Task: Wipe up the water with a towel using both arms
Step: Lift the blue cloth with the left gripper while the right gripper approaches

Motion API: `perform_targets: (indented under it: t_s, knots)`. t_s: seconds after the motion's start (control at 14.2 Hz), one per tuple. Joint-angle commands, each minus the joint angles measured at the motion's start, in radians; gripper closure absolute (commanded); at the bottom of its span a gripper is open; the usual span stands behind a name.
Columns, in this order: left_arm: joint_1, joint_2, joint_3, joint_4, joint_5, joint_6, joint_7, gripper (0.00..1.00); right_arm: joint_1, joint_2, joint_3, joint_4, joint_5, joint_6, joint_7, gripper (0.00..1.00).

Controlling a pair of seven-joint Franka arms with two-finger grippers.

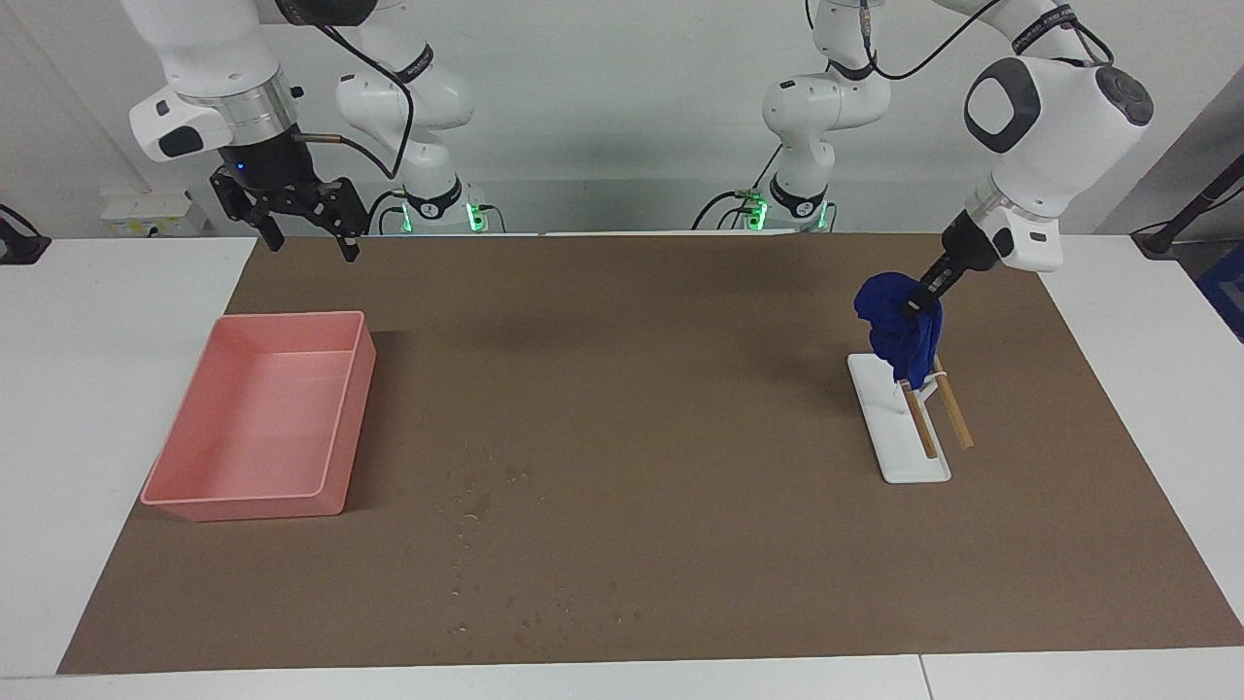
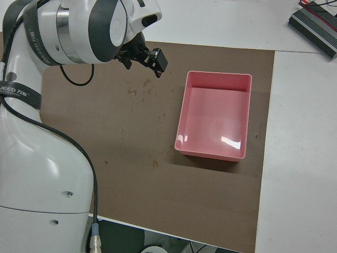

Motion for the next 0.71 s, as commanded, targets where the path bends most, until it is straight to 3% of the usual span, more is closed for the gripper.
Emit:
perform_targets:
  t_s: [0.0, 0.21, 0.35, 0.64]
  knots:
    - [-0.009, -0.018, -0.041, 0.010, -0.021, -0.029, -0.120, 1.00, -0.004, 0.002, 0.010, -0.004, 0.028, 0.005, 0.059, 0.01]
    - [-0.018, -0.032, -0.064, 0.018, -0.103, -0.043, -0.255, 1.00, 0.001, 0.009, 0.014, -0.004, 0.172, 0.031, 0.285, 0.01]
    - [-0.050, -0.041, -0.100, 0.018, -0.133, -0.055, -0.422, 1.00, 0.041, 0.016, 0.015, -0.003, 0.188, 0.045, 0.398, 0.02]
    - [-0.208, -0.047, -0.196, 0.046, -0.139, 0.000, -0.828, 1.00, 0.110, 0.046, 0.015, 0.002, 0.342, 0.174, 0.797, 0.03]
